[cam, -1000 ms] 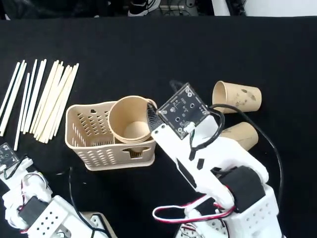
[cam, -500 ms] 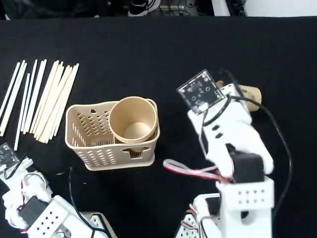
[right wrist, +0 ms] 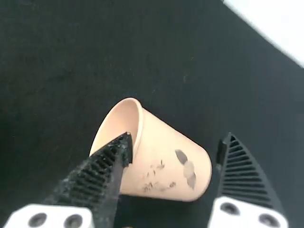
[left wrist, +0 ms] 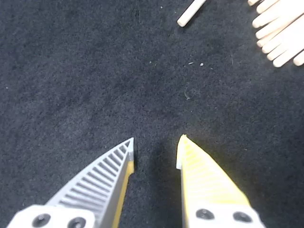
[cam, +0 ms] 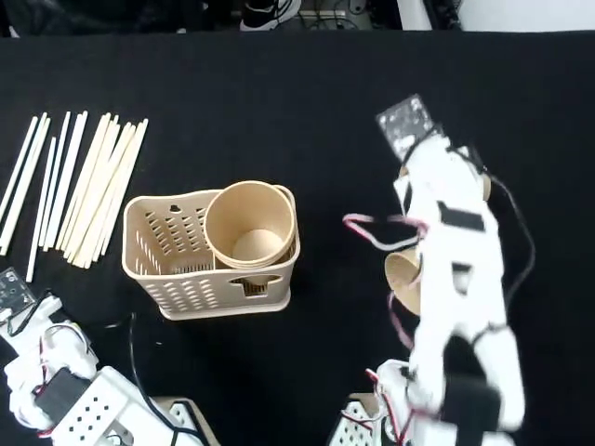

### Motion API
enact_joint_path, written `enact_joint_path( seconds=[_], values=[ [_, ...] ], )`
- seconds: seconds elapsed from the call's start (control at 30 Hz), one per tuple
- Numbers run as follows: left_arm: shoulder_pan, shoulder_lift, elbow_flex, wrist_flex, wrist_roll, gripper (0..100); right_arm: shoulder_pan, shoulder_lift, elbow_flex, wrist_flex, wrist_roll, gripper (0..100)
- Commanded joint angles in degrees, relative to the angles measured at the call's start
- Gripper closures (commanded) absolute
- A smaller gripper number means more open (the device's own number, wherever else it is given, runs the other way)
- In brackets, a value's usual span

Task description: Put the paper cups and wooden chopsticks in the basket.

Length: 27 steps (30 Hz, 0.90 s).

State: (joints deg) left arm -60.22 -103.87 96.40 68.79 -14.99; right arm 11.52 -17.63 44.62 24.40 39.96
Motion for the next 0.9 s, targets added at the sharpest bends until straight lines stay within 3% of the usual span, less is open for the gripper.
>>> enact_joint_path(
  seconds=[0.0,0.2,0.3,0.43,0.6,0.87],
  values=[
    [0.3,-0.4,1.0,-0.3,-0.4,85,1.0,9.7,-10.8,0.5,-1.8,69.8],
    [0.3,-0.4,1.0,-0.3,-0.4,85,1.2,21.5,-19.6,0.0,-0.1,70.5],
    [0.3,-0.4,1.0,-0.3,-0.4,85,1.9,24.4,-21.8,-0.2,4.1,79.2],
    [0.3,-0.4,1.0,-0.3,-0.4,85,4.3,24.4,-20.8,-5.5,4.9,99.2],
    [0.3,-0.4,1.0,-0.3,-0.4,85,6.2,19.8,-16.1,-10.5,4.8,98.6],
    [0.3,-0.4,1.0,-0.3,-0.4,85,6.0,5.4,-13.2,-5.4,-11.2,98.8]
  ],
)
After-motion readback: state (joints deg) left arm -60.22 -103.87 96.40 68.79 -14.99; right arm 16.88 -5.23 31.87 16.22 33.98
